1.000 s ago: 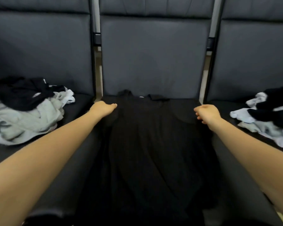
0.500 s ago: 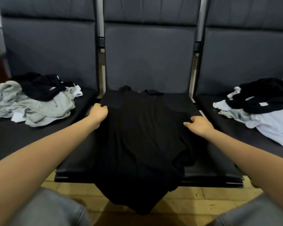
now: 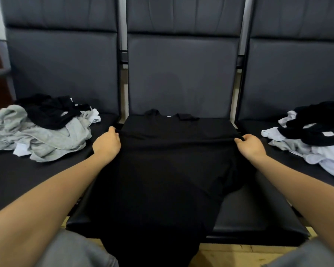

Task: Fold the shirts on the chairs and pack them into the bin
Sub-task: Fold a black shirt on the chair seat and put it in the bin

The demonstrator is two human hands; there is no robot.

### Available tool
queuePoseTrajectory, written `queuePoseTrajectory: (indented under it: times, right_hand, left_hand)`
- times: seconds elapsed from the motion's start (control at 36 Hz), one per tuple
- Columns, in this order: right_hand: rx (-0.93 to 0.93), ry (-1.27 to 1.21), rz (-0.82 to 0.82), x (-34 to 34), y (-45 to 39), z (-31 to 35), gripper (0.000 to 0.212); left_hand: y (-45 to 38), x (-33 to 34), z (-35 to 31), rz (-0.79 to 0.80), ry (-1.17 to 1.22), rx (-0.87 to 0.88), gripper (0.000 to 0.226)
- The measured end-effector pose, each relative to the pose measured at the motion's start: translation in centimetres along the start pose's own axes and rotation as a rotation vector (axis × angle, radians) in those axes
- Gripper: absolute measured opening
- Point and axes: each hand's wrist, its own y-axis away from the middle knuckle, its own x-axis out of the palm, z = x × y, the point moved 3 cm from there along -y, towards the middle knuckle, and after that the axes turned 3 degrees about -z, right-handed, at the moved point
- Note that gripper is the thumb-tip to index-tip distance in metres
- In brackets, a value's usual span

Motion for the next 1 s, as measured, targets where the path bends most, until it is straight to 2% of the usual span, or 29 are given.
queuePoseTrajectory:
  times: [0.17,0.31,0.36,0.42,0.53,0.58,0.67,0.75,0.83,0.92,1.0]
  right_hand:
    - [0.028,-0.103,0.106,0.3,0.8,0.8,0.04]
    - [0.237,-0.462,0.294,-0.6,2.5,0.4,0.03]
    - [0.277,-0.417,0.38,-1.4,3.7,0.3,0.04]
    - [0.28,-0.299,0.429,-2.1,4.6,0.0,0.041]
    - [0.239,-0.139,0.478,-3.2,6.2,-0.6,0.042]
    - [0.23,-0.133,0.538,-3.5,7.0,-0.7,0.039]
    - [0.163,-0.161,0.574,-3.9,8.0,-1.0,0.035]
    - [0.034,-0.151,0.55,-3.5,8.6,-1.2,0.031]
    - [-0.042,-0.2,0.529,-3.2,9.2,-1.1,0.026]
    - [-0.079,-0.123,0.534,-3.1,9.7,-0.9,0.026]
    - [-0.11,-0.099,0.54,-3.0,9.8,-0.5,0.024]
  left_hand:
    - [0.5,-0.5,-0.2,0.049,0.113,-0.06,0.041]
    - [2.1,-1.9,0.2,0.132,0.252,-0.073,0.054]
    - [3.1,-2.6,0.5,0.158,0.288,-0.098,0.058]
    - [4.0,-3.2,0.7,0.177,0.317,-0.116,0.062]
    - [6.0,-4.4,1.5,0.197,0.338,-0.151,0.066]
    - [6.7,-4.6,2.1,0.211,0.339,-0.168,0.064]
    - [7.7,-4.9,2.8,0.237,0.396,-0.21,0.047]
    - [8.9,-5.4,3.1,0.229,0.43,-0.253,0.054]
    - [9.8,-6.0,2.8,0.292,0.355,-0.22,0.056]
    - [10.7,-6.1,1.7,0.4,0.203,-0.186,0.055]
    - [11.5,-6.2,0.0,0.383,0.039,-0.115,0.035]
